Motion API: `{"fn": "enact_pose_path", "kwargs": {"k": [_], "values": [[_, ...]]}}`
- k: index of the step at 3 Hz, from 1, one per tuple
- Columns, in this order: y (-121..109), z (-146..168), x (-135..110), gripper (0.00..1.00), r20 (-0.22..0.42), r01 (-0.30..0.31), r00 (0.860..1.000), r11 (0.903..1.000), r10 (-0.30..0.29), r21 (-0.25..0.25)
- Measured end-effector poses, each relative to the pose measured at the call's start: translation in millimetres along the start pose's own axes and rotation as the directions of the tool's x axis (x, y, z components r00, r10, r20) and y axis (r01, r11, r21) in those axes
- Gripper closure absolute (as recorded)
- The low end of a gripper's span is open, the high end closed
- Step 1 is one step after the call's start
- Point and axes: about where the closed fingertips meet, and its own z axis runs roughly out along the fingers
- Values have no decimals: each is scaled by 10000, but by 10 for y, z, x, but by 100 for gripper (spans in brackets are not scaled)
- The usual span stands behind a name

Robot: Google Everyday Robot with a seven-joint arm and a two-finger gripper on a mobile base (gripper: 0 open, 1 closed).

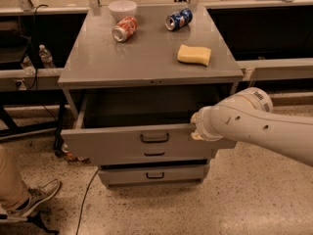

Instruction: Open top drawer

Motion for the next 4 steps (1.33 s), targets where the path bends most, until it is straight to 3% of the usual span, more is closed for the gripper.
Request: {"fn": "enact_pose_path", "kwargs": {"k": [1, 2, 3, 4], "values": [[279, -170, 60, 100, -155, -477, 9988, 9985, 473, -276], [411, -241, 66, 100, -162, -710, 9974, 9966, 704, -423], [689, -319, 52, 100, -74, -1179, 9930, 9891, 1177, -880], [688, -320, 51, 100, -74, -1179, 9930, 9891, 1177, -880]]}}
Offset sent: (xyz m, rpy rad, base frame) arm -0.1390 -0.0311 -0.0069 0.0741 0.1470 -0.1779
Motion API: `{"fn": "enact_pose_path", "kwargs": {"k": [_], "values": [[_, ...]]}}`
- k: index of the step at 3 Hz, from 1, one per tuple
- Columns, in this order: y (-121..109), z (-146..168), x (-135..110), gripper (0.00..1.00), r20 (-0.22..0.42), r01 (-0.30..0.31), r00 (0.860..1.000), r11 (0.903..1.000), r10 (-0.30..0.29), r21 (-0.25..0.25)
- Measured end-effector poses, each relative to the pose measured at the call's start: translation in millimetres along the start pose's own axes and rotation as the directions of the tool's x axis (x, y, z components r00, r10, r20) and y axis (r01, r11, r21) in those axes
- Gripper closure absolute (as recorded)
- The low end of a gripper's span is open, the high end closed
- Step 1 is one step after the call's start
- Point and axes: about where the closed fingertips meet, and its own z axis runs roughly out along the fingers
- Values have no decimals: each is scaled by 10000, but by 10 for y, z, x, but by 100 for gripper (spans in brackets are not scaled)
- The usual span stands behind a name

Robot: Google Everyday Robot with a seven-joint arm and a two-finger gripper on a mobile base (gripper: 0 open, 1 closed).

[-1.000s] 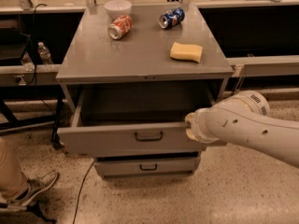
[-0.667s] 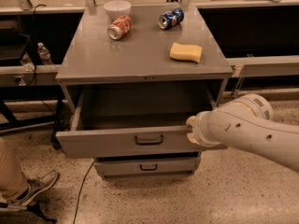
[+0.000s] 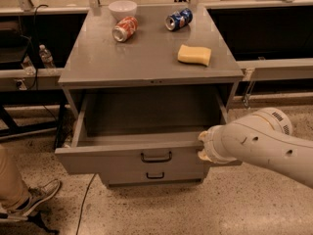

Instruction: Open top drawer

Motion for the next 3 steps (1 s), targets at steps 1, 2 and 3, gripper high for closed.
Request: {"fn": "enact_pose_path", "kwargs": {"k": [1, 2, 3], "values": [[314, -87, 13, 78, 47, -667, 9977, 9965, 670, -512], [299, -116, 7, 48, 47, -666, 9977, 9965, 669, -511], [299, -116, 7, 25, 47, -666, 9977, 9965, 669, -511]]}}
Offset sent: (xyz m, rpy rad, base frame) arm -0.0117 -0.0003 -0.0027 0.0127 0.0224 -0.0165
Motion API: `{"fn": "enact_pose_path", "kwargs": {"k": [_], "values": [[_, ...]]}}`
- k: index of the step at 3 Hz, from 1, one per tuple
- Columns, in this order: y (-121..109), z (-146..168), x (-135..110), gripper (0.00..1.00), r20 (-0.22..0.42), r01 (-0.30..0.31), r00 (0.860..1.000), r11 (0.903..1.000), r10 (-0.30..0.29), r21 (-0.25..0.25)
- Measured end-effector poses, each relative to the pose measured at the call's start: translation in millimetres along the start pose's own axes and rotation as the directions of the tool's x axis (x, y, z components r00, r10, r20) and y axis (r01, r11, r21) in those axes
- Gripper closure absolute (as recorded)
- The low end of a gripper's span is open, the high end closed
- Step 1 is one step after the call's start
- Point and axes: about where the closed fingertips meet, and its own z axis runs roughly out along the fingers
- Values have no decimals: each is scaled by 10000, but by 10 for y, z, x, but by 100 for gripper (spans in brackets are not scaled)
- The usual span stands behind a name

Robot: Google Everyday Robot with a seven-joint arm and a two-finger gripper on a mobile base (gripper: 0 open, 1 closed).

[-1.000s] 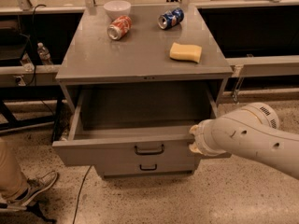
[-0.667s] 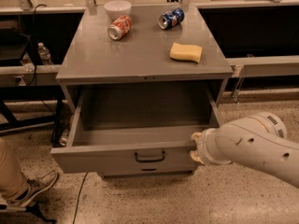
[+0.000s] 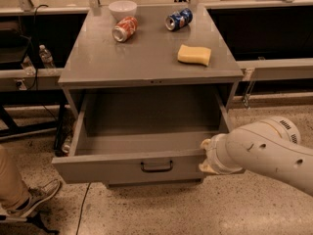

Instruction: Open top drawer

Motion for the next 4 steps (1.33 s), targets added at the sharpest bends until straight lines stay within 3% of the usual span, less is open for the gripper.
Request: {"fn": "enact_pose_path", "kwargs": {"k": [1, 2, 4], "values": [[-158, -119, 3, 2, 151, 247, 9996, 9986, -254, 459], [-322, -231, 23, 0, 264, 438, 9986, 9951, -463, 885], [-900, -410, 547, 0, 584, -213, 9982, 9917, 140, 1268]]}}
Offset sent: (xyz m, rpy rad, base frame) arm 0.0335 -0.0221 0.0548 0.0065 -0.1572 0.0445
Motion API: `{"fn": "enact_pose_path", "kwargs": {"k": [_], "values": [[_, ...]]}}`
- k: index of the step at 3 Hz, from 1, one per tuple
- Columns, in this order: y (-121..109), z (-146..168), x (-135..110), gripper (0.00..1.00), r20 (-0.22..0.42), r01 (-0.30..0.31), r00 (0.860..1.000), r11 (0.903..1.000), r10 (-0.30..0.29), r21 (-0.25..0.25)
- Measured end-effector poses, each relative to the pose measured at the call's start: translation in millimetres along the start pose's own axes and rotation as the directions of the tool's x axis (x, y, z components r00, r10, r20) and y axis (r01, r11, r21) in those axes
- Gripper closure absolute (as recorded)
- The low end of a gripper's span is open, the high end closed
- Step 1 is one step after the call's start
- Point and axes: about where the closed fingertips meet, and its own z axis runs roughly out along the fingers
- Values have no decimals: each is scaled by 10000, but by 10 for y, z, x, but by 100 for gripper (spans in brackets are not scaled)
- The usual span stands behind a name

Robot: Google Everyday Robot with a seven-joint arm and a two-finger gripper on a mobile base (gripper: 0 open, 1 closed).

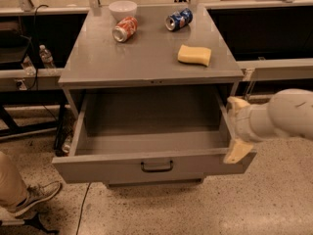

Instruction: Open top drawer

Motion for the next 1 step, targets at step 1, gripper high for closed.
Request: {"fn": "enact_pose_path", "kwargs": {"k": [1], "values": [[-477, -167, 306, 0, 204, -884, 9960, 9945, 874, 568]]}}
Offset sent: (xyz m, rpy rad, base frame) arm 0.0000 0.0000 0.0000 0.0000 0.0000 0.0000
